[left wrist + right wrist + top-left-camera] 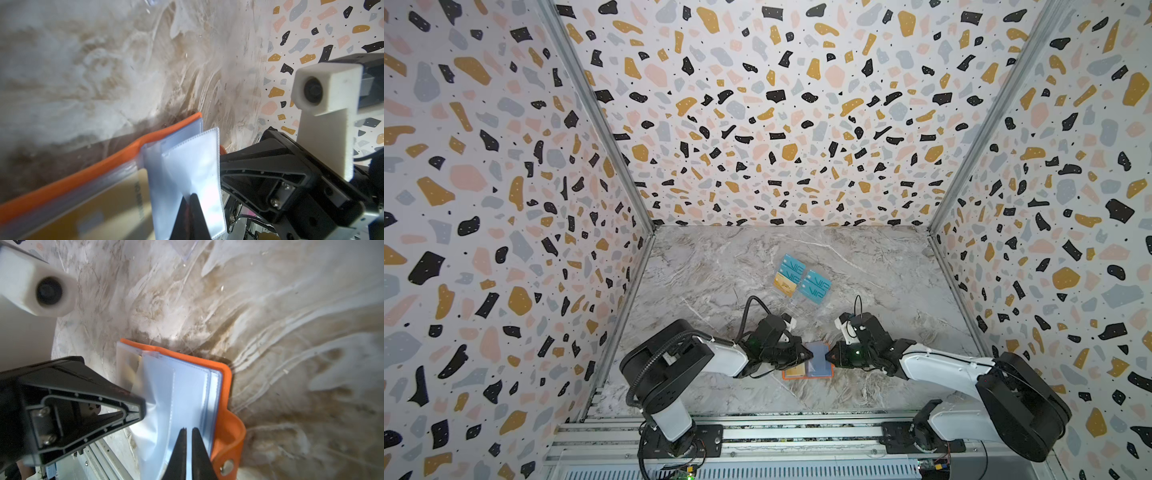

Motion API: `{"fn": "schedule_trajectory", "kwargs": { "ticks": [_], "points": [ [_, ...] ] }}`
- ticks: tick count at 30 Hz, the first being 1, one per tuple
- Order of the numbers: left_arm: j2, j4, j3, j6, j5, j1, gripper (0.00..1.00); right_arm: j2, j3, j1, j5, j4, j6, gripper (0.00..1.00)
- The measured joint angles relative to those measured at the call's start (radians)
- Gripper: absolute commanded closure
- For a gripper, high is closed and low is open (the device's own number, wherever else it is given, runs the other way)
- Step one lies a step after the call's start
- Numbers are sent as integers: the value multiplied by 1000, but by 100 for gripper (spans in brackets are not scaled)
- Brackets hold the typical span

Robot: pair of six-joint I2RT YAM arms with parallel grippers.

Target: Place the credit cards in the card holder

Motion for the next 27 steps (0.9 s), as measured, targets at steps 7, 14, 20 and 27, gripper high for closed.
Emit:
{"fn": "schedule_trajectory", "kwargs": {
  "ticks": [7, 14, 20, 27],
  "points": [
    [-2, 4, -8, 5, 4, 0, 97, 18, 0, 15, -45, 46, -1, 90],
    [-5, 4, -9, 10, 10, 1, 69, 33, 0, 19, -75, 87, -1, 89],
    [-43, -8, -10, 14, 10, 1, 45, 56, 0, 20, -89, 105, -2, 90],
    [-110, -207, 23, 73, -47, 1, 37, 57, 0, 20, -100, 127, -14, 89]
  ]
}}
